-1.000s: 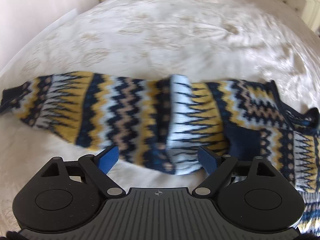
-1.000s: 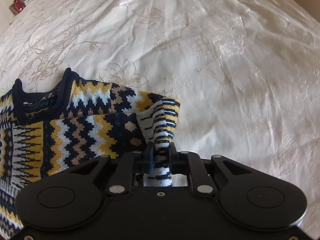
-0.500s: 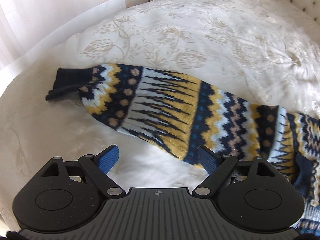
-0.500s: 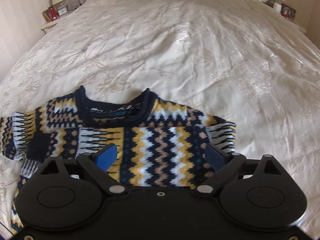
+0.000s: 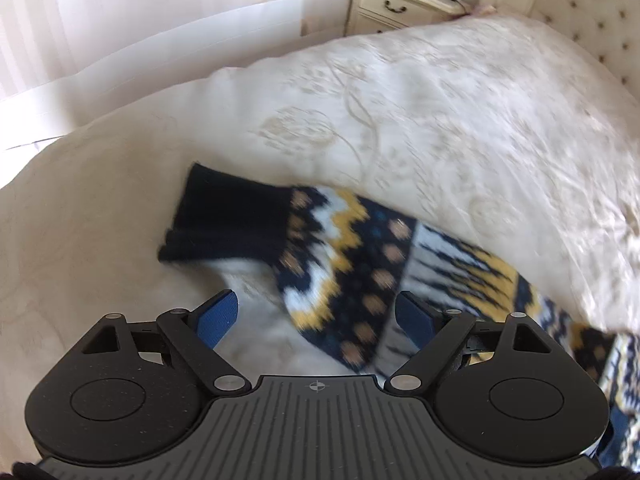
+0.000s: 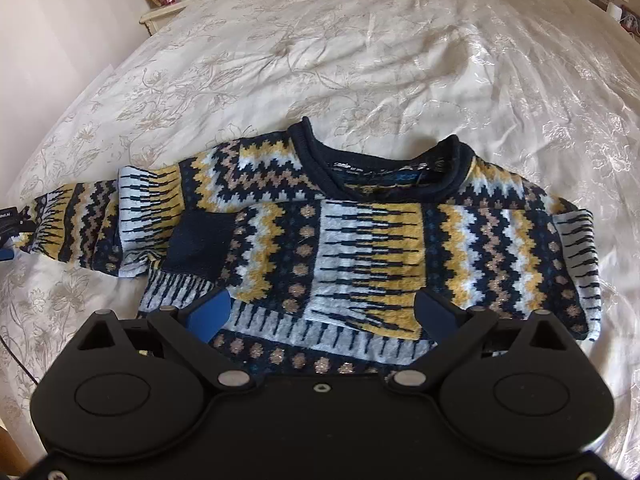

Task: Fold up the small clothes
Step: 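Grasp the navy cuff of the other sleeve with the left gripper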

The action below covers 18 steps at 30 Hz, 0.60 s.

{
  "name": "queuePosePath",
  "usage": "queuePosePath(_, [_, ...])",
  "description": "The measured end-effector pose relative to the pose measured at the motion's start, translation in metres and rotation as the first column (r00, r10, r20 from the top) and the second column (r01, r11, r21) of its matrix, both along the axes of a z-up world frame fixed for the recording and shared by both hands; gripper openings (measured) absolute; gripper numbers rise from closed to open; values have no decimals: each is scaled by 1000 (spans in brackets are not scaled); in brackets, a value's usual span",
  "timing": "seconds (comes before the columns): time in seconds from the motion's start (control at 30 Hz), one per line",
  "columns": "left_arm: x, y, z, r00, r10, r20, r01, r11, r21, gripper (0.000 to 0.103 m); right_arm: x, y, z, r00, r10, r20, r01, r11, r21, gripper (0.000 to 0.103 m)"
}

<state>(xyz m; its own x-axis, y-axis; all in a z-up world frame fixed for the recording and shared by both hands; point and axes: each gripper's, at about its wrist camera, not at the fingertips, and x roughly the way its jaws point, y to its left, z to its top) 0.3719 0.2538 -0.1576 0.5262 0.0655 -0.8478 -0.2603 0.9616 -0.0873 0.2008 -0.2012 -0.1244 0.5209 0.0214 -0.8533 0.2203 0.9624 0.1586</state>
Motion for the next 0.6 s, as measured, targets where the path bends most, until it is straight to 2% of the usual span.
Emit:
queuePosePath(0.13, [12,18,-4,999,38,23,-37,999,-29,84,6,14,-1,1000,14,-11,-14,1000,7,99])
queuePosePath(0.2, [15,22,-5,998,41,38,-39,999,-35,68,9,20,-1,1000,22,-15,-22,1000,9,99])
queuePosePath(0.27, [16,23,-4,997,57,51,-56,998,-19,39,11,24,-1,999,31,-20,-31,999,11,99])
queuePosePath(0.3, [17,24,-4,996,64,59,-62,998,-30,27,12,26,-2,999,34,-23,-34,999,12,99])
queuePosePath(0.33, [16,26,-3,996,64,64,-60,996,-63,10,12,27,-2,999,37,-25,-37,999,14,99])
queuePosePath(0.4, [13,27,3,993,77,86,-67,992,-105,6,13,29,-3,999,43,-28,-42,999,20,99])
queuePosePath(0.5, [6,19,24,988,75,132,-62,993,-102,6,12,30,-5,998,51,-34,-50,998,28,99])
queuePosePath(0.6, [-1,2,55,982,29,187,-11,995,-96,6,9,28,-7,998,58,-34,-57,998,41,99])
